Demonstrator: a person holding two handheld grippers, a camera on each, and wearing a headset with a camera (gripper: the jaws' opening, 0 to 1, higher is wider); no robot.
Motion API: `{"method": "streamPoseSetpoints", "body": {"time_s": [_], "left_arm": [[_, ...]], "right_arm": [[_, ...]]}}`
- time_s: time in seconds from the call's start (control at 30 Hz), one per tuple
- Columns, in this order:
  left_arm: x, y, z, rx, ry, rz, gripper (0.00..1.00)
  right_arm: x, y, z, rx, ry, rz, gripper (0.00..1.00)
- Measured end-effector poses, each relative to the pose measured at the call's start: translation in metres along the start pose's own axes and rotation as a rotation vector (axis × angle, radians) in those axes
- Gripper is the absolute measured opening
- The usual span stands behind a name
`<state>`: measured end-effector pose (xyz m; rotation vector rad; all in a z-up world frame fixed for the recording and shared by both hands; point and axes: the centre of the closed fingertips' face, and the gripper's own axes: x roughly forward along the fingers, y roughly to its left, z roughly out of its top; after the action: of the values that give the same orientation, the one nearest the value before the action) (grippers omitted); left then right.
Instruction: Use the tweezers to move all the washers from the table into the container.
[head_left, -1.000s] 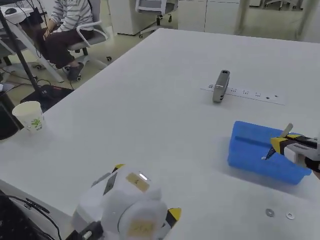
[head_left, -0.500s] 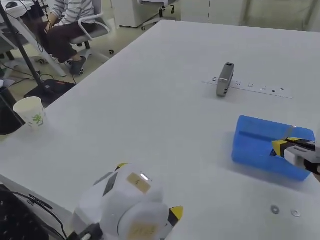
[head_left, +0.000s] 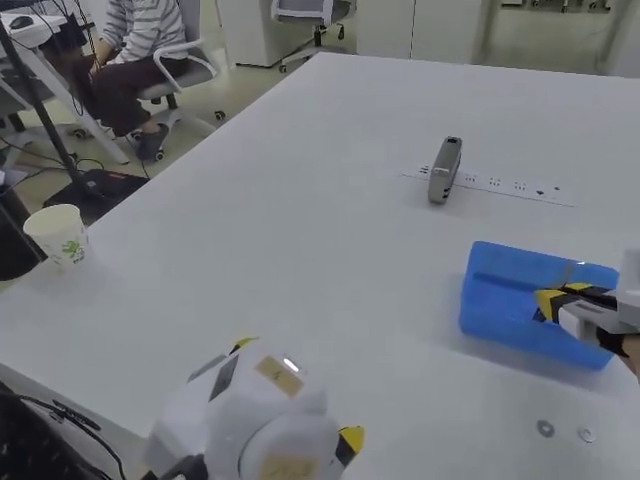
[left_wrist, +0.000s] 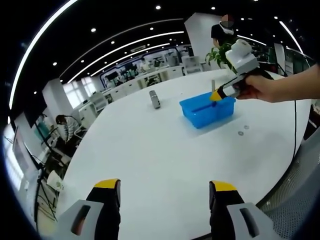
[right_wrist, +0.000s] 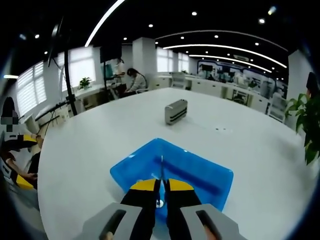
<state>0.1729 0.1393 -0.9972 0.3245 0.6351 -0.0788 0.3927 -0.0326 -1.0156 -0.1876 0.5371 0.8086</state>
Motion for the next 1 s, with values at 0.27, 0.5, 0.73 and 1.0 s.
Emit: {"method": "streamPoseSetpoints", "body": {"time_s": [0.27,0.5,0.73,1.0], "left_arm": [[-0.001,0.001,0.002,-0.003,-0.014,0.003,0.73],[-0.001,0.001,0.004,-0.009,-0.024,0.004,0.74],[-0.002,0.001,0.005,-0.010,-0.029,0.000,0.75],[-0.002,0.000,0.005,-0.011,-0.028,0.002,0.77]], "right_arm": [[-0.024,0.008,0.020,0.064,-0.071,0.006,0.03],[-0.047,0.019,0.034,0.059,-0.115,0.009,0.03],[-0.069,0.033,0.039,0.052,-0.146,0.027,0.03],[-0.086,0.047,0.016,0.021,-0.116,0.040,0.03]]}}
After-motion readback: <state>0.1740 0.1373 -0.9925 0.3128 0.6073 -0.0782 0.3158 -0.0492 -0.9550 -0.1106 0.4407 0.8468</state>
